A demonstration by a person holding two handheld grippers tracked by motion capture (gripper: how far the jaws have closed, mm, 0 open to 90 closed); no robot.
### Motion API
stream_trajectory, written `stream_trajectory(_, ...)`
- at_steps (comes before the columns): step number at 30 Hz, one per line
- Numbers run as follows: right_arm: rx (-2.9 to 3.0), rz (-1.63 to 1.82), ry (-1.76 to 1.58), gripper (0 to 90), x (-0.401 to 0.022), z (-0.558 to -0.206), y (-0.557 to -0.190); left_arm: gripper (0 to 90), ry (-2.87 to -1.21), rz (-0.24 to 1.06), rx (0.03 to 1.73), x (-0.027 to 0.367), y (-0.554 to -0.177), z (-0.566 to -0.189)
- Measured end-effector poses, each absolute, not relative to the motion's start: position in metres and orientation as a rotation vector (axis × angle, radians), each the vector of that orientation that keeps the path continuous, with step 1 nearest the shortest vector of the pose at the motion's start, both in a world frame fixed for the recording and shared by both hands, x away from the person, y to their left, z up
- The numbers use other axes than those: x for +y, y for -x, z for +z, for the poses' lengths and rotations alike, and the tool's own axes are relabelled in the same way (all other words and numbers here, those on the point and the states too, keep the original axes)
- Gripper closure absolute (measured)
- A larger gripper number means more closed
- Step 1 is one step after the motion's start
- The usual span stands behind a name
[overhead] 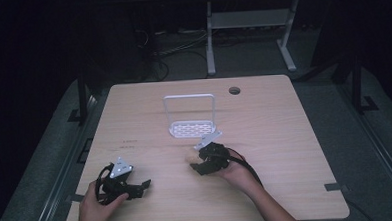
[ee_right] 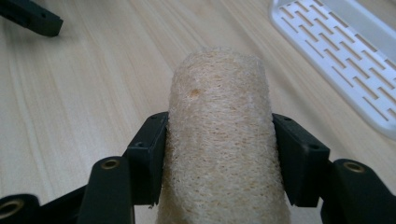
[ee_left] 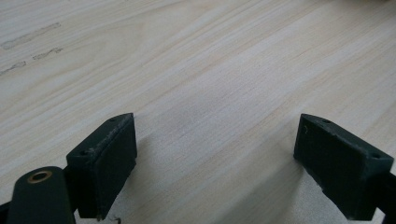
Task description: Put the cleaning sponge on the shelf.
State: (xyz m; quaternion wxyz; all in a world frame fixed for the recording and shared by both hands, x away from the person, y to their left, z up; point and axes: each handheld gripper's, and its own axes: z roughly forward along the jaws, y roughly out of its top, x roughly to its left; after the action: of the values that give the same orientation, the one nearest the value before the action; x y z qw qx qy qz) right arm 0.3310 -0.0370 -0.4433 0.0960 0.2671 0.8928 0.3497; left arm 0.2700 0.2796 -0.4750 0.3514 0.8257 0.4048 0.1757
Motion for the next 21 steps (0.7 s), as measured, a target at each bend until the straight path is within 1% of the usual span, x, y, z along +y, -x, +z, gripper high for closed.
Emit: stream_trajectory(21, 2.594, 1.064, -0.849, 40.8, -0.035, -0.435, -0.358, 12.7, -2.137, 0.455, 1.048, 0.280, -0.270, -0.475)
